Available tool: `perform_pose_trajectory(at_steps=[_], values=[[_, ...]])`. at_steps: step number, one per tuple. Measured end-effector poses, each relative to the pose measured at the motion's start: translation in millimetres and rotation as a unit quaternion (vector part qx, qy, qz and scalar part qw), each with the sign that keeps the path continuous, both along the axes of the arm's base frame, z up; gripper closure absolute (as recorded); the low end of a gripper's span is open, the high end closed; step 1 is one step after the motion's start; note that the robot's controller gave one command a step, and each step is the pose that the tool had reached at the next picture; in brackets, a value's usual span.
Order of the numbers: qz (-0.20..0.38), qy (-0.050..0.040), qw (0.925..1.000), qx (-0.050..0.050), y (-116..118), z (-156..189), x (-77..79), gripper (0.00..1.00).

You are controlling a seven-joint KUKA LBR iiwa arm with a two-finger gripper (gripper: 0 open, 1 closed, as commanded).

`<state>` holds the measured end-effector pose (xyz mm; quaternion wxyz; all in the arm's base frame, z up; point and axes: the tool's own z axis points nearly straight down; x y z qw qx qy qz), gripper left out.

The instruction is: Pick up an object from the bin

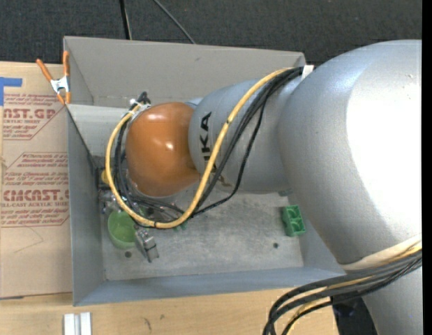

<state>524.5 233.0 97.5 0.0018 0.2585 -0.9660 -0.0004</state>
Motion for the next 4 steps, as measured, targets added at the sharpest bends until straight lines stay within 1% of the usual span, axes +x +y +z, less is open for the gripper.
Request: perform_pose_trajectory(at_steps=[1,2,3,4], values=[[0.408,-0.0005,0.9130,0.000,15.4,5.6,18.4,0.00],[0.544,-0.0029,0.8389,0.002,11.8,18.6,24.4,0.00],[0.516,-0.0035,0.8563,0.001,-10.8,-25.8,40.4,0.00],[0.515,-0.0054,0.8570,0.001,-9.1,-22.6,42.5,0.00]])
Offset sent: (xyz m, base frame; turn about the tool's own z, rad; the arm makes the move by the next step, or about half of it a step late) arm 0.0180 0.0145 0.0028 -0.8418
